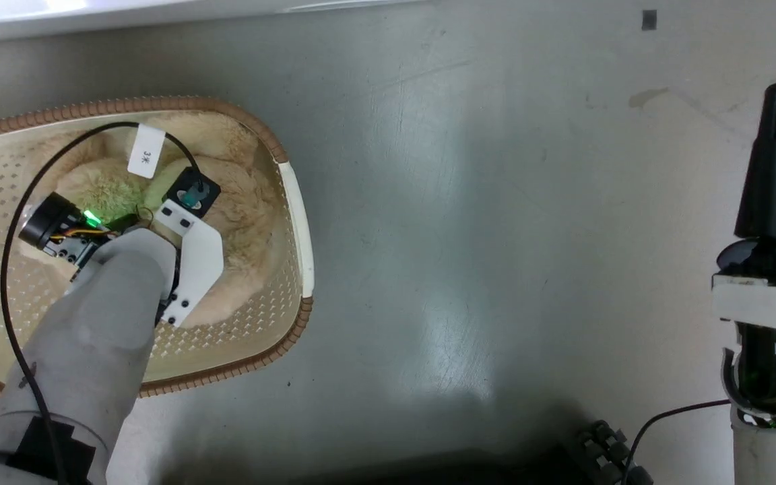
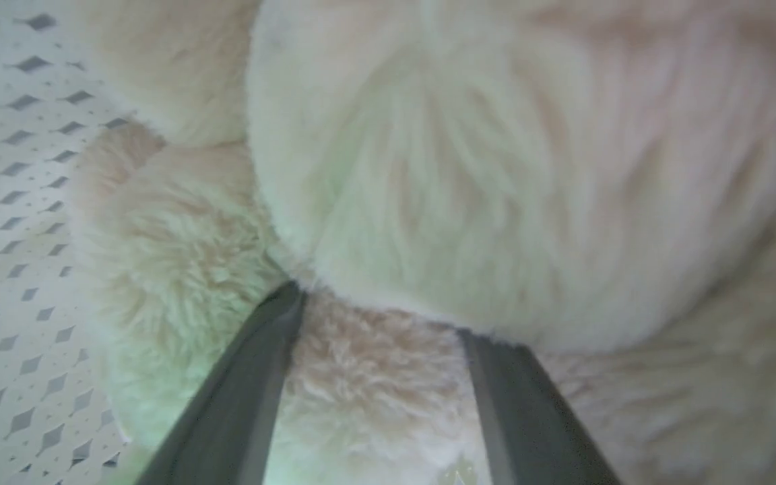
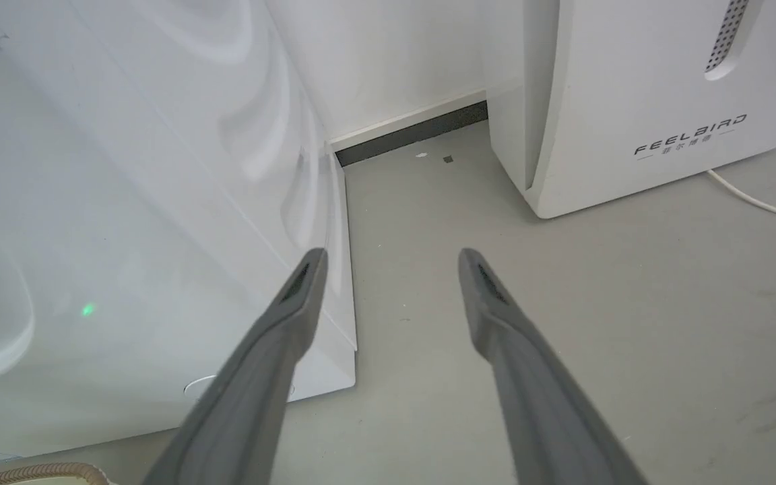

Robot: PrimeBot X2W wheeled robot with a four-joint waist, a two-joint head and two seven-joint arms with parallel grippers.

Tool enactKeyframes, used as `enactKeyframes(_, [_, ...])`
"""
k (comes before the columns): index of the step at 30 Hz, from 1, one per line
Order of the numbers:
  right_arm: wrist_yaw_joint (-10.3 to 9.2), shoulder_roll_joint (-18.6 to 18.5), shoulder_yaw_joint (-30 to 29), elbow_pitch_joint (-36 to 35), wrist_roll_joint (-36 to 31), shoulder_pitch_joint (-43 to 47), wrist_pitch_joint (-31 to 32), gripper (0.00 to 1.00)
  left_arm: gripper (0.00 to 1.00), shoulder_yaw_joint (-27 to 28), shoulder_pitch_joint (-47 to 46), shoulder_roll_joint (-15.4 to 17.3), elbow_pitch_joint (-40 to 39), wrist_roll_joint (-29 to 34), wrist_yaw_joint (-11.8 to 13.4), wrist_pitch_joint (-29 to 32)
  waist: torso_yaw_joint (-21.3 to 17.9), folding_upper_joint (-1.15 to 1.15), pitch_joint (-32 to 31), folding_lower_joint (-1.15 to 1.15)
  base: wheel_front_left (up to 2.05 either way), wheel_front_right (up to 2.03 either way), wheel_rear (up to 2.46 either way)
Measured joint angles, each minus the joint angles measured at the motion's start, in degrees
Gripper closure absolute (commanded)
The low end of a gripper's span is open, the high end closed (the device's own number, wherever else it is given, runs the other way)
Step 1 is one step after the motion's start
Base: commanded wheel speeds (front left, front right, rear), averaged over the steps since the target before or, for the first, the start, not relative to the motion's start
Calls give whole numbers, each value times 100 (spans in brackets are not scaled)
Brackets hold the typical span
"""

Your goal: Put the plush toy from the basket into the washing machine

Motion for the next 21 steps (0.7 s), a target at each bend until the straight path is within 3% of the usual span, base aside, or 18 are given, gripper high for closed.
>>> enactKeyframes(9, [0,0,-71,19,125,-136,-107,0,100,-255,-341,-30,492,-142,-54,-32,-8,0,66,0,0,0,0])
enactKeyframes(21, [0,0,-74,490,103,83,-120,0,100,-266,174,-248,605,-443,-107,-452,59,0,-840,0,0,0,0])
